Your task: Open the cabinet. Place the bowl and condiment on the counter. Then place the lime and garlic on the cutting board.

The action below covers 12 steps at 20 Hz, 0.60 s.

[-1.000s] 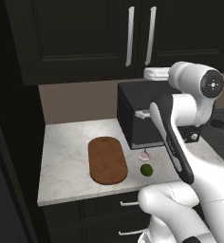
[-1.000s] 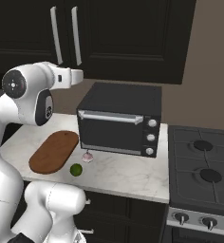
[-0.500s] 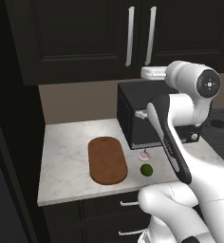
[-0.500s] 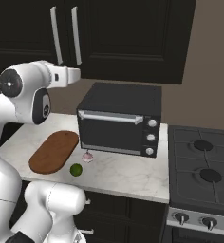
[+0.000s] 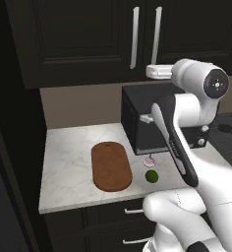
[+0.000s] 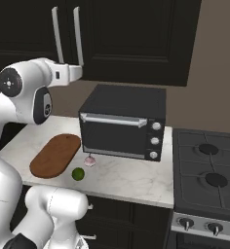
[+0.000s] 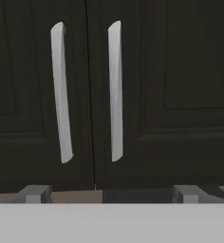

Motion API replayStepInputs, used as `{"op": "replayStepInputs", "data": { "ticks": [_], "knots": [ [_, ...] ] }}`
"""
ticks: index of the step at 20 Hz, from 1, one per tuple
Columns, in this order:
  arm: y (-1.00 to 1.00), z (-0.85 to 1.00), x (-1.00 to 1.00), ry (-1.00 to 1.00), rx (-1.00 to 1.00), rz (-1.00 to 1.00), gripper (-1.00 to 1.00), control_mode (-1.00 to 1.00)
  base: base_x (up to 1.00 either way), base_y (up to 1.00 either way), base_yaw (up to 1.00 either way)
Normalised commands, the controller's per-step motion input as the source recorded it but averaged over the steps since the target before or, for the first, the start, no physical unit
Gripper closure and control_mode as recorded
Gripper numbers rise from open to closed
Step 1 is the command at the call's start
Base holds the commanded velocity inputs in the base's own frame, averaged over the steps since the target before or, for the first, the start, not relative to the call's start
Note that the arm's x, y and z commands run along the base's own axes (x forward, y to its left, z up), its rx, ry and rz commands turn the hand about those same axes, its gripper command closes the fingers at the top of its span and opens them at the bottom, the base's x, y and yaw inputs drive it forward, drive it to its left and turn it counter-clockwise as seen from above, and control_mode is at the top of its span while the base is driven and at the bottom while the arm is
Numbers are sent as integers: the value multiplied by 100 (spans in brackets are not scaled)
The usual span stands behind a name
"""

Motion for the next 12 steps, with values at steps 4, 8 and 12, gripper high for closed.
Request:
{"op": "replayStepInputs", "data": {
  "ticks": [4, 8, 12],
  "knots": [
    [7, 11, 6, -1, -5, 0, -100, -100, 0, 0, 0],
    [1, 4, 34, 0, -3, 0, -100, -100, 0, 0, 0],
    [-3, 1, 52, 0, -4, 0, -100, -100, 0, 0, 0]
  ]
}}
